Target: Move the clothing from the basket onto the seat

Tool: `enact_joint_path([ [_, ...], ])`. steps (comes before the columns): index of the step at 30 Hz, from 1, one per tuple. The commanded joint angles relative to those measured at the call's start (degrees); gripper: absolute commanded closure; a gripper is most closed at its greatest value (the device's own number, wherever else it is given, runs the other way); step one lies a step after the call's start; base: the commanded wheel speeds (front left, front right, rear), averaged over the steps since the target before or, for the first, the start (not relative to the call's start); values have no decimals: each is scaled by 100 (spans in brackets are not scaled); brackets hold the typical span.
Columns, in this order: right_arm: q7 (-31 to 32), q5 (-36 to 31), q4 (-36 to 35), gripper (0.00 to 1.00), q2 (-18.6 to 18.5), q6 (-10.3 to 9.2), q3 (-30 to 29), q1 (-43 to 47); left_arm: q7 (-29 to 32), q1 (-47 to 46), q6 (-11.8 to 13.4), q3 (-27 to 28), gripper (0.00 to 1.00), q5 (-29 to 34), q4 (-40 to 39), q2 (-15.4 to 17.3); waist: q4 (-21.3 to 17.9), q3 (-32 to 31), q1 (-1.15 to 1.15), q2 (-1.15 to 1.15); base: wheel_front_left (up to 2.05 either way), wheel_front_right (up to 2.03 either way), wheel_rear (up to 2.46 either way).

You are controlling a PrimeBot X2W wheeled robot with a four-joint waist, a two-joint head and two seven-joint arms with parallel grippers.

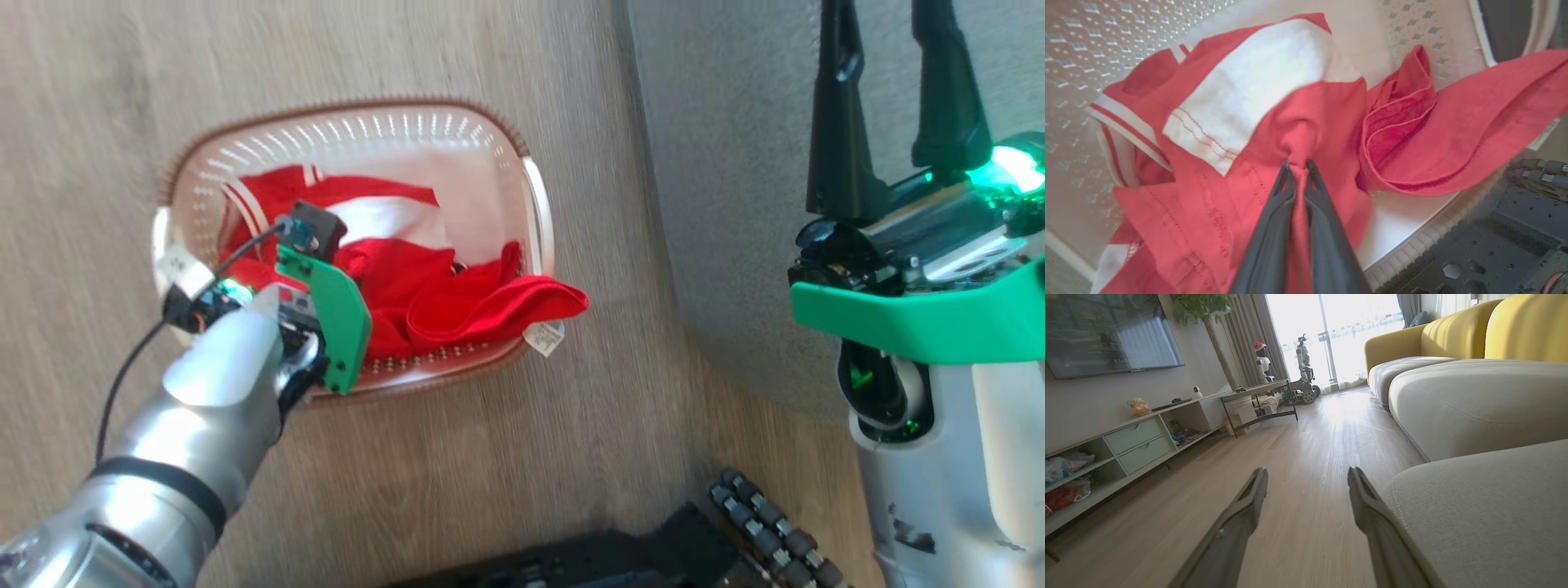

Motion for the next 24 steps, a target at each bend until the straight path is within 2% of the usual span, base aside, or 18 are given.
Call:
enact_joint_path([
  [1,-35,-37,-151,0,-25,43,100,180,-108,90,-34,72,100,-51,-114,76,134,-337,0,0,0,0,0],
  [15,-35,-135,319,0,-25,43,136,709,-1352,738,-34,-46,100,-765,-515,57,462,-1953,0,0,0,0,0],
  [24,-35,-126,525,0,-25,43,135,1102,-1857,1019,-34,-35,100,-1050,-902,172,588,-2796,0,0,0,0,0],
])
